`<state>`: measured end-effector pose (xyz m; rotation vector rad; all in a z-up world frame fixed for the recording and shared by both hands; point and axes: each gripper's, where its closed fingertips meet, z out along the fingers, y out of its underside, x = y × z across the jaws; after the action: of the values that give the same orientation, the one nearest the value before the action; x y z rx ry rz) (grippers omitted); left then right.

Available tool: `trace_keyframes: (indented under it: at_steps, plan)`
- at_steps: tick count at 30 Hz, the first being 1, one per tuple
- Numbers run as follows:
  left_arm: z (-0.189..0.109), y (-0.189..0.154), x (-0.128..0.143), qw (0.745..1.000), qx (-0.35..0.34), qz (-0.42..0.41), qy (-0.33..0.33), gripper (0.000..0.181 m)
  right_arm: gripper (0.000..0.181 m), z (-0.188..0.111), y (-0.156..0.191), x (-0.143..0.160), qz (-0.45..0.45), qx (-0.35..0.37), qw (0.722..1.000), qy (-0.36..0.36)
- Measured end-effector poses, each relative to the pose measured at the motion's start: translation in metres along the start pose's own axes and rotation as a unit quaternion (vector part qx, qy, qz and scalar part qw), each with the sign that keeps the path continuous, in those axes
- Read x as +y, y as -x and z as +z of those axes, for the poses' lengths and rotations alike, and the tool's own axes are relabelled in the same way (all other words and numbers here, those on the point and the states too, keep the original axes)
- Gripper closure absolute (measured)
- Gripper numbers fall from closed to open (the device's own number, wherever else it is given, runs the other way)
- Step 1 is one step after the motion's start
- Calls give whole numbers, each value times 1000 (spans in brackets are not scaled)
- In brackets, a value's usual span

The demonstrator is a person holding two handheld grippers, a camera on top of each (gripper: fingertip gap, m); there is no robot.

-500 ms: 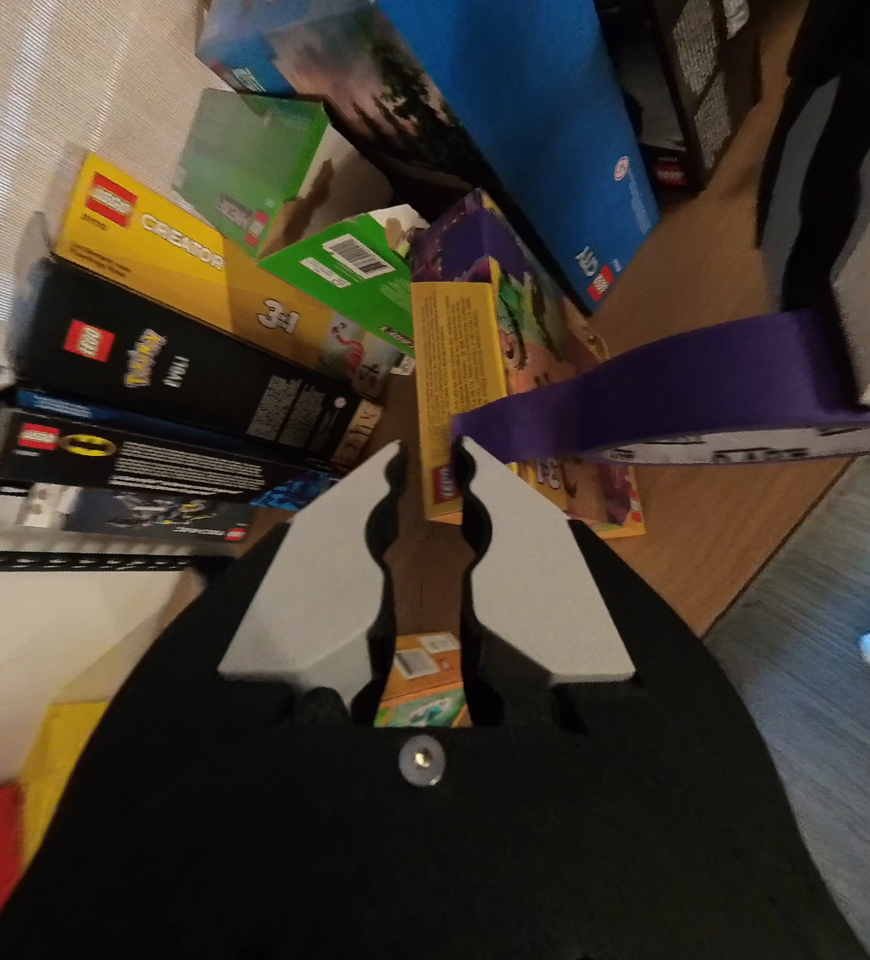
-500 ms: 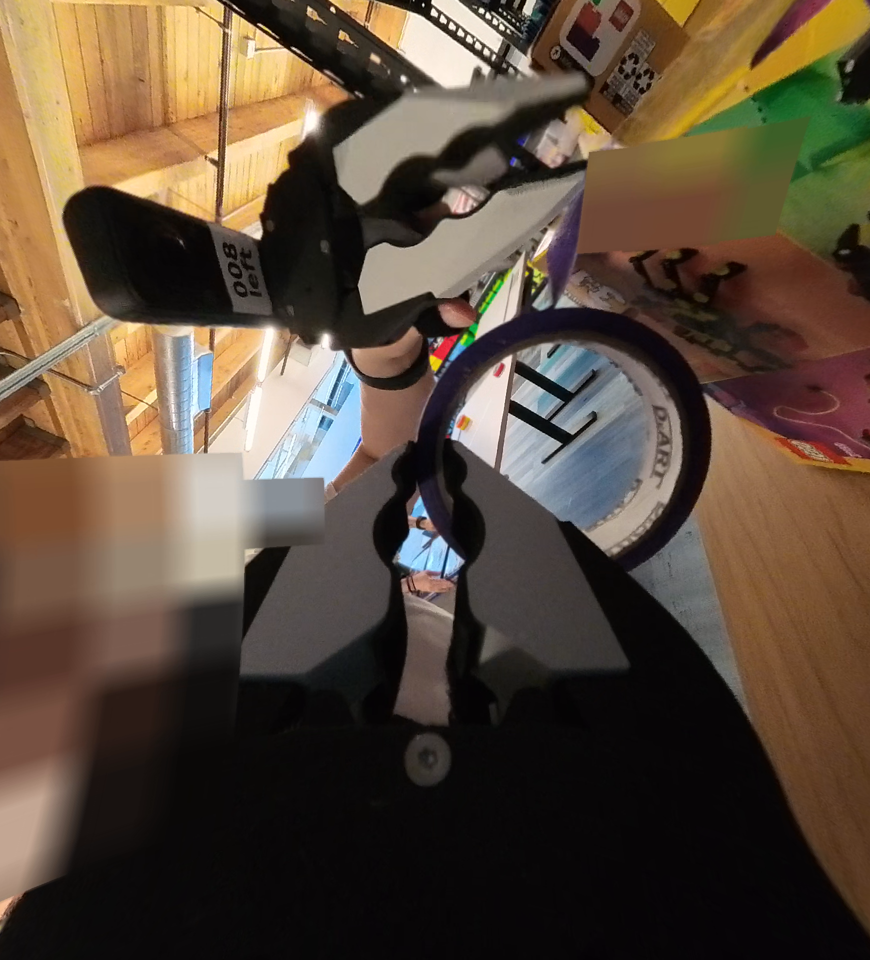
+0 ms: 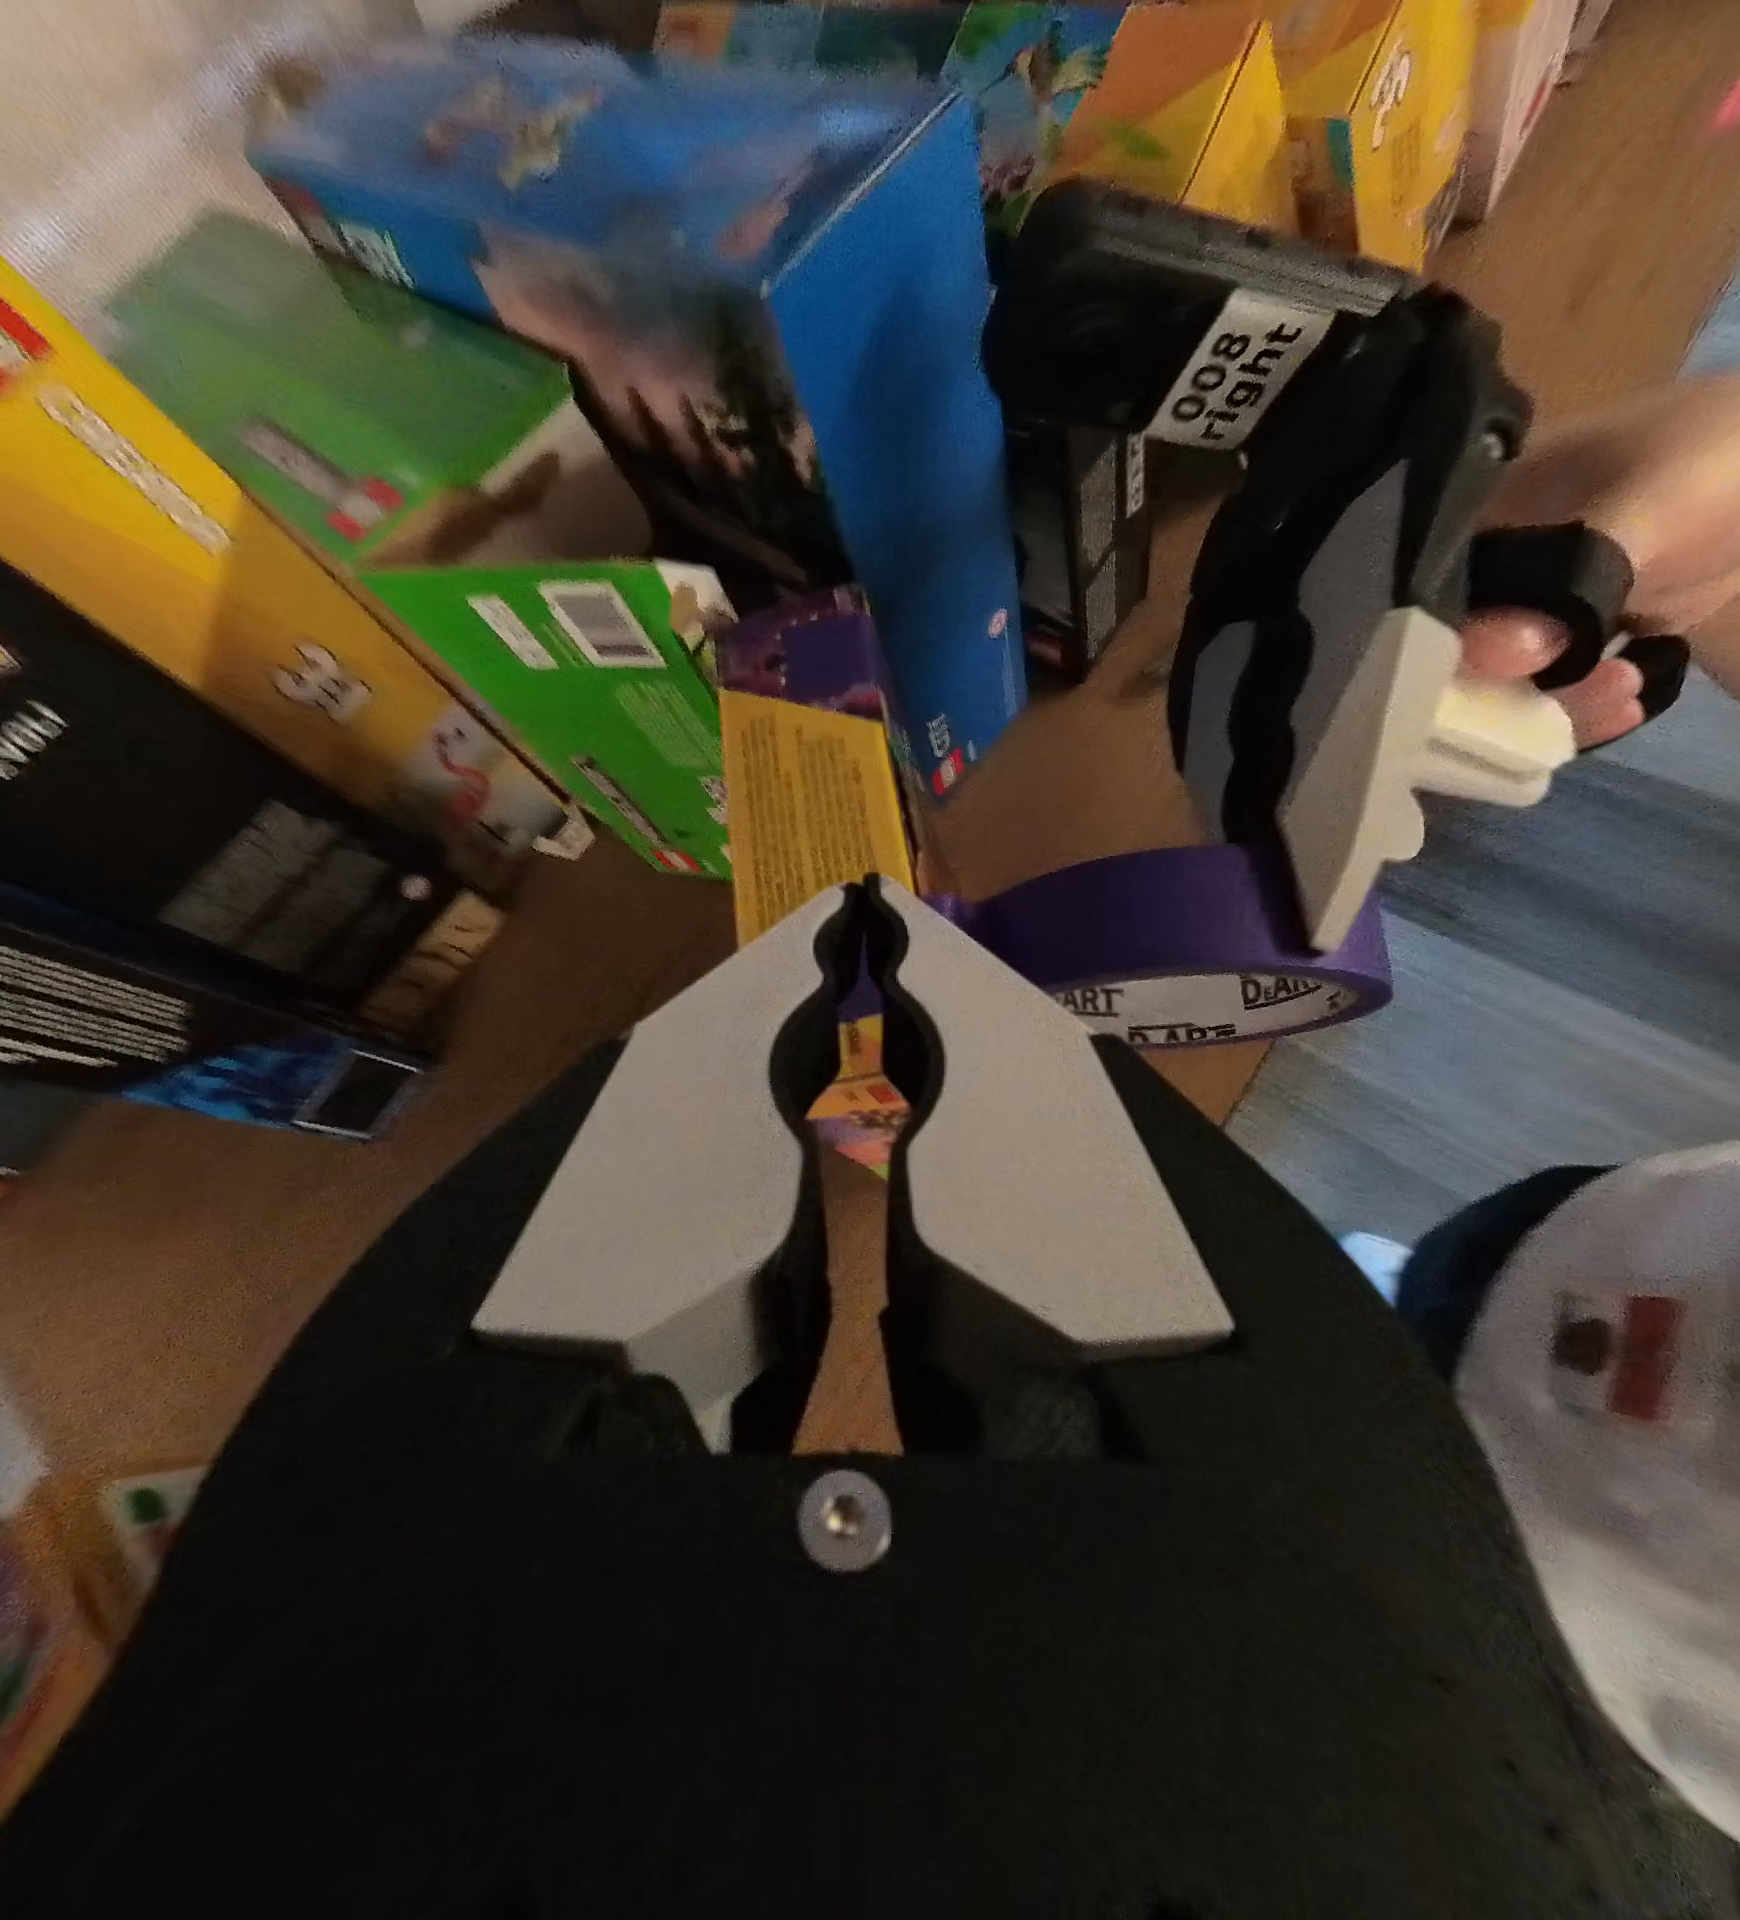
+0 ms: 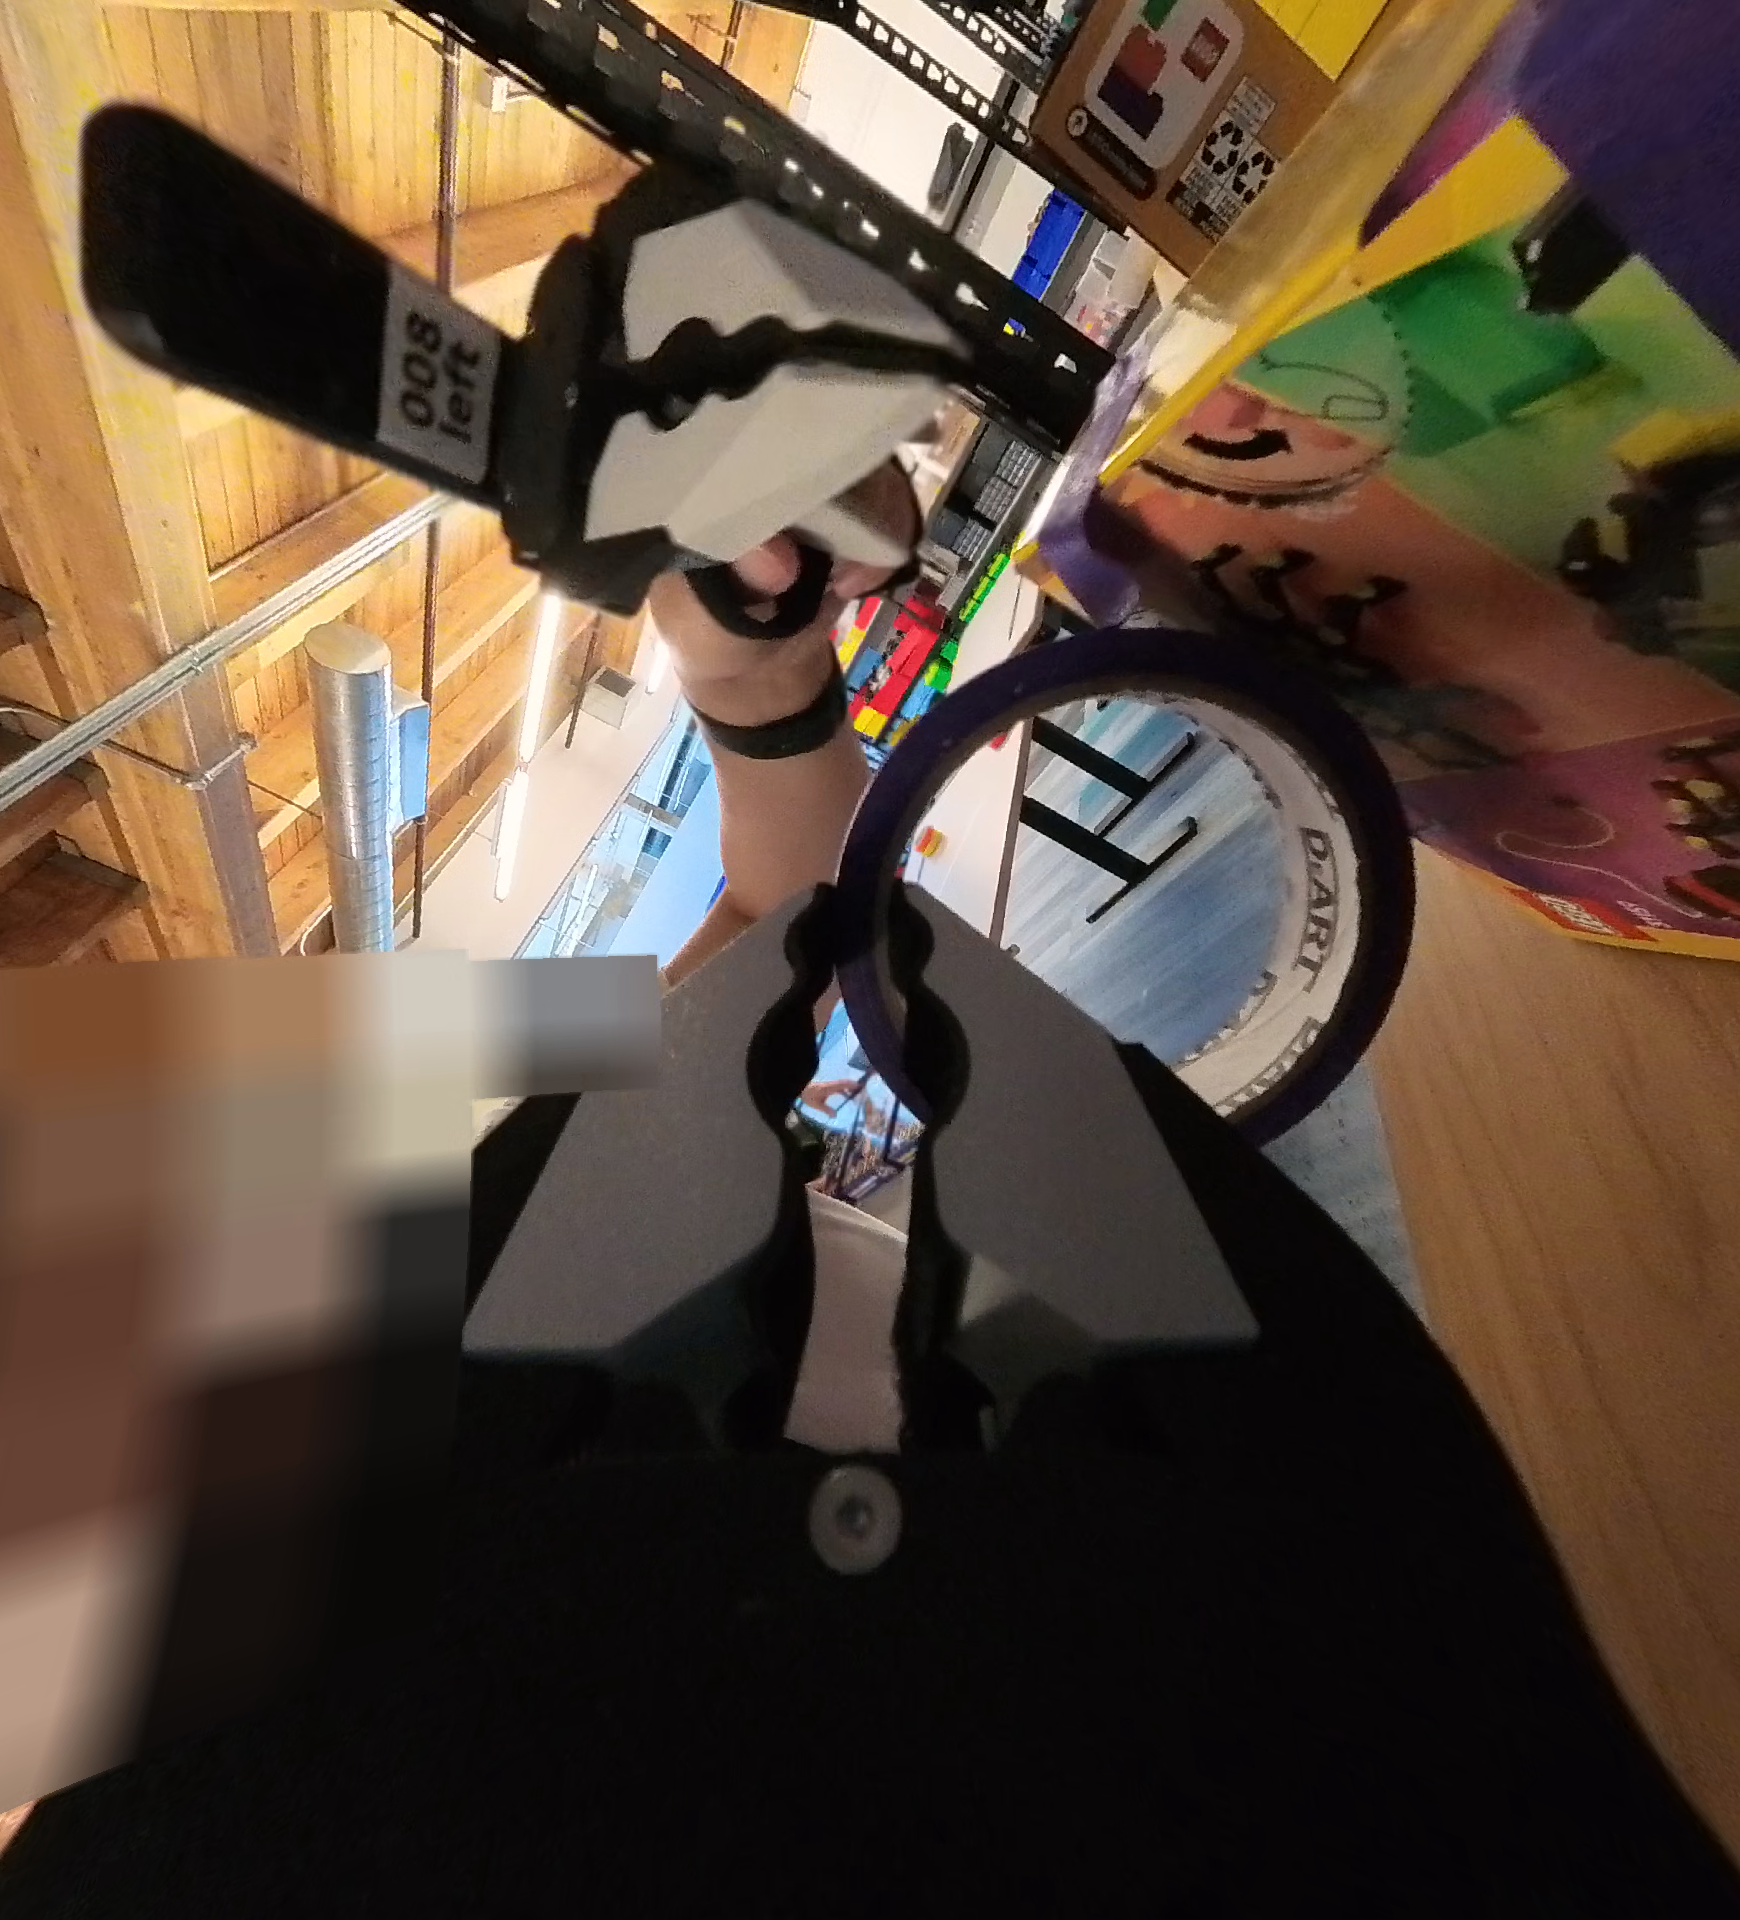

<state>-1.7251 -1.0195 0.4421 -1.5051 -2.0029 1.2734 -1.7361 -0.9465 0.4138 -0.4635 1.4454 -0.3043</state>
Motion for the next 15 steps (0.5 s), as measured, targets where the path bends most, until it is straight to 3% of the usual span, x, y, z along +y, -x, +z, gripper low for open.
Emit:
trace_keyframes:
  at_steps: [4, 9, 15]
  plan:
    - [13, 6, 26, 996, 19, -70, 45, 181, 174, 1, 3, 1, -6, -1, 1000, 3]
    - [13, 12, 26, 983, 34, -180, 11, 181, 173, -1, 5, 1, -8, -2, 1000, -2]
    - [2, 11, 15, 970, 39, -235, -44, 181, 174, -1, 3, 1, -3, -5, 1000, -9]
